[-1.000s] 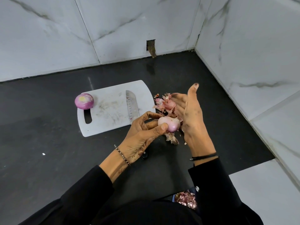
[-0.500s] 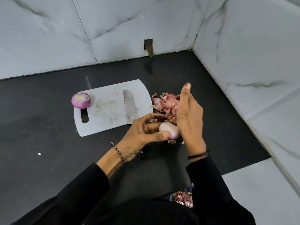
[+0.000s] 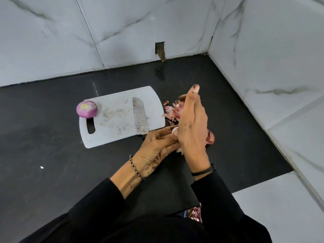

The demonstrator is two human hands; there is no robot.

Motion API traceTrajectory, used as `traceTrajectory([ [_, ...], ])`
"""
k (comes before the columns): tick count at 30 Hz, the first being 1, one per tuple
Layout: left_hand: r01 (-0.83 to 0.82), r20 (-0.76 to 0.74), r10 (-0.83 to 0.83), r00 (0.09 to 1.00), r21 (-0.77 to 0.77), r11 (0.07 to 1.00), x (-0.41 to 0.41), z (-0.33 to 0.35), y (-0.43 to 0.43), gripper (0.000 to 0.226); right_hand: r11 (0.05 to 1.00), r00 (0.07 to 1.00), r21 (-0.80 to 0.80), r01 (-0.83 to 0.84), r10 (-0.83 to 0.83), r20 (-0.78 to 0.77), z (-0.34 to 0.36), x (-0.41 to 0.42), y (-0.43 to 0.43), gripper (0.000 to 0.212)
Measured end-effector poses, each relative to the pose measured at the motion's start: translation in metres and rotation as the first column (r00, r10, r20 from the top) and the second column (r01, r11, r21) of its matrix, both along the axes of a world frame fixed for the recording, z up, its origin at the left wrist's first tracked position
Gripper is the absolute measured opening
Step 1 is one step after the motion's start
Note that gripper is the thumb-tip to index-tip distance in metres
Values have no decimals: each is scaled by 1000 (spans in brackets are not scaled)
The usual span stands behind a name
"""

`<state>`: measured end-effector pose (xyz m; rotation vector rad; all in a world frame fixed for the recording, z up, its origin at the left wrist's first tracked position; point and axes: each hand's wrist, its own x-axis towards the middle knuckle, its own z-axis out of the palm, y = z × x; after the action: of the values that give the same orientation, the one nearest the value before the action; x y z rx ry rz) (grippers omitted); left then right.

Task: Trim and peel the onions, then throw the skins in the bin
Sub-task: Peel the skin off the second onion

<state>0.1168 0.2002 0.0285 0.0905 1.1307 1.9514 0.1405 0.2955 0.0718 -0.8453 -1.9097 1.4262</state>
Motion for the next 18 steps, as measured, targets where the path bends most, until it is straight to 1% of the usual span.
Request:
traceTrajectory([
  [2,12,-4,-12,1000,30,999,-1,-1,-3,27,987,997,-145,-67,71,27,-3,-2,8,70],
  [3,23,-14,-22,1000,35,999,-1,-1,-5,27,977,993,-189,-95,107,52,-6,-3,11,72],
  [6,35,-22,-34,999,47,998,-2,-5,-9,36,959,961,-233,-161,206,183,-15,-7,16,85],
  [8,41,21,-43,999,58,997,-3,-8,-11,44,948,938,-275,-161,234,256,-22,-10,21,95],
  [9,54,30,-56,998,71,996,-2,-9,-11,49,948,930,-279,-153,233,284,-25,-10,24,95],
  [11,77,40,-82,996,108,991,-2,-10,-11,60,956,920,-270,-118,207,332,-26,-8,30,94],
  [13,77,64,-86,994,126,989,-4,-8,-9,62,960,939,-271,-69,154,308,-26,-5,36,98],
  [14,77,69,-87,994,137,988,-6,-7,-8,62,963,949,-265,-50,128,286,-25,-2,39,97],
  [15,76,72,-87,994,147,986,-8,-6,-8,62,969,961,-247,-34,99,256,-23,0,39,91],
  [16,71,72,-83,994,148,986,-10,-5,-7,60,980,974,-199,-22,66,217,-20,2,37,81],
  [18,66,71,-77,995,142,988,-13,-4,-5,54,999,991,-5,-39,40,127,-14,6,28,68],
])
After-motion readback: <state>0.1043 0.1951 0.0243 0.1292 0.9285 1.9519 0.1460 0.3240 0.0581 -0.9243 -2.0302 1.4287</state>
